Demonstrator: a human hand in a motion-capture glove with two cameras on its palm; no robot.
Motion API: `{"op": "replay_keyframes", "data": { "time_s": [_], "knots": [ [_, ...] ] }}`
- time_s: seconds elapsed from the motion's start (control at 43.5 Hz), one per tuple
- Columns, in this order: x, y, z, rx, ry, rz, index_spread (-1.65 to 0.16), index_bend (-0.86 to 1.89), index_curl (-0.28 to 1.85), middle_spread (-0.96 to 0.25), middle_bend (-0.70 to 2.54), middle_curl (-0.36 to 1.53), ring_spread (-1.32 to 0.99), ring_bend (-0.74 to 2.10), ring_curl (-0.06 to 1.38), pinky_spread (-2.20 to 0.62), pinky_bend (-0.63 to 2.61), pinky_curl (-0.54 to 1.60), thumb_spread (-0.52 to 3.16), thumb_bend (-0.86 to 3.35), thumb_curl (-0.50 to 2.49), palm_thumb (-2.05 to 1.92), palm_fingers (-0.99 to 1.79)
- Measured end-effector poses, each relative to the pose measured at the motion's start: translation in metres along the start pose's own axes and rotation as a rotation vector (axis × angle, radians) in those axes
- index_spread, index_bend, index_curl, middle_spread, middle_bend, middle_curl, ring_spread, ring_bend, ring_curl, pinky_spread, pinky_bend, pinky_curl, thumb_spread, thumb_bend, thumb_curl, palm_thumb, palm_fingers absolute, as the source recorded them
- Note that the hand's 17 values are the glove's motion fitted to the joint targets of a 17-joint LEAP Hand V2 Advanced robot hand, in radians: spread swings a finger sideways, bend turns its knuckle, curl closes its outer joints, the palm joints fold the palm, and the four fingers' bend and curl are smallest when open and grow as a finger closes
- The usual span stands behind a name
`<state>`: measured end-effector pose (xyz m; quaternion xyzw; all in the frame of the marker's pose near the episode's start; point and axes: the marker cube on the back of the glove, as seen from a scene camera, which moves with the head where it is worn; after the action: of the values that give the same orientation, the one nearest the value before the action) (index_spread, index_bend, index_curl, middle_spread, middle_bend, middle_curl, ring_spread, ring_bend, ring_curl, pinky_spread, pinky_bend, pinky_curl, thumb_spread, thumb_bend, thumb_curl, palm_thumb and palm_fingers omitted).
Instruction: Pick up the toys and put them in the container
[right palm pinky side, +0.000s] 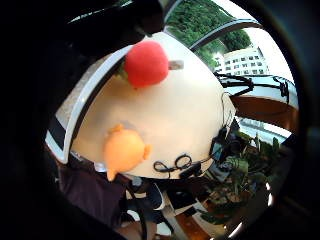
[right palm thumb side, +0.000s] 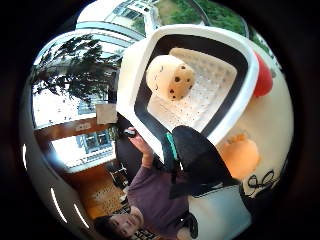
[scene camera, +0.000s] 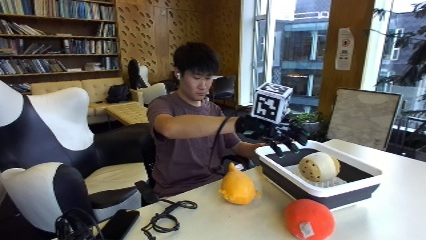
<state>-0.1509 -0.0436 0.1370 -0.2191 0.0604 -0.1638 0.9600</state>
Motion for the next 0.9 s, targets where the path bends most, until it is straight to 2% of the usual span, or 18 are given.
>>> {"op": "replay_keyframes", "data": {
  "time_s": [0.138,0.276,0.482,0.551,0.597,0.62,0.643,0.666,0.689,0.712,0.827,0.896],
  "knots": [
    [0.043,0.041,0.017,0.014,0.061,0.052,-0.24,0.07,0.24,0.04,0.12,0.35,0.02,0.42,0.35,0.05,1.01,0.35,1.26,-0.02,0.44,0.05,-0.25],
    [0.078,0.066,0.071,-0.046,-0.003,0.023,-0.24,0.09,0.22,0.04,0.13,0.33,0.02,0.42,0.36,0.06,0.99,0.34,1.27,-0.02,0.41,0.05,-0.22],
    [0.079,0.083,0.168,-0.251,-0.132,-0.079,-0.24,0.1,0.21,0.04,0.13,0.3,0.03,0.38,0.35,0.06,0.99,0.34,1.24,-0.02,0.39,0.04,-0.21],
    [0.073,0.086,0.184,-0.243,-0.128,-0.088,-0.24,0.09,0.21,0.04,0.1,0.28,0.03,0.43,0.36,0.05,1.02,0.34,1.22,-0.02,0.39,0.05,-0.16],
    [0.071,0.084,0.181,-0.181,-0.117,-0.086,-0.24,0.1,0.2,0.04,0.11,0.27,0.03,0.46,0.36,0.06,1.02,0.34,1.22,-0.01,0.39,0.08,-0.15],
    [0.07,0.083,0.177,-0.152,-0.118,-0.087,-0.25,0.08,0.2,0.04,0.14,0.27,0.01,0.57,0.4,0.04,0.99,0.34,1.24,0.03,0.4,0.13,-0.04],
    [0.069,0.082,0.172,-0.127,-0.123,-0.087,-0.25,0.08,0.19,0.03,0.18,0.29,-0.03,0.67,0.42,0.01,1.03,0.35,1.26,0.05,0.41,0.18,0.14],
    [0.067,0.08,0.167,-0.105,-0.13,-0.087,-0.25,0.05,0.17,-0.01,0.28,0.31,-0.1,0.81,0.44,-0.09,1.11,0.36,1.29,0.1,0.44,0.27,0.49],
    [0.066,0.078,0.161,-0.084,-0.139,-0.084,-0.25,0.05,0.14,-0.03,0.33,0.31,-0.13,0.86,0.41,-0.13,1.09,0.32,1.3,0.13,0.45,0.31,0.64],
    [0.065,0.076,0.154,-0.061,-0.151,-0.079,-0.25,0.06,0.14,-0.04,0.33,0.31,-0.16,0.88,0.4,-0.16,1.11,0.31,1.3,0.15,0.47,0.35,0.68],
    [0.067,0.063,0.095,0.07,-0.258,-0.066,-0.27,0.14,0.16,-0.14,0.47,0.39,-0.26,1.05,0.51,-0.25,1.2,0.39,1.12,0.21,0.57,0.55,0.84],
    [0.062,0.054,0.056,0.127,-0.264,-0.062,-0.27,0.16,0.17,-0.19,0.54,0.44,-0.3,1.09,0.55,-0.28,1.21,0.42,1.03,0.21,0.61,0.59,0.84]
  ]
}}
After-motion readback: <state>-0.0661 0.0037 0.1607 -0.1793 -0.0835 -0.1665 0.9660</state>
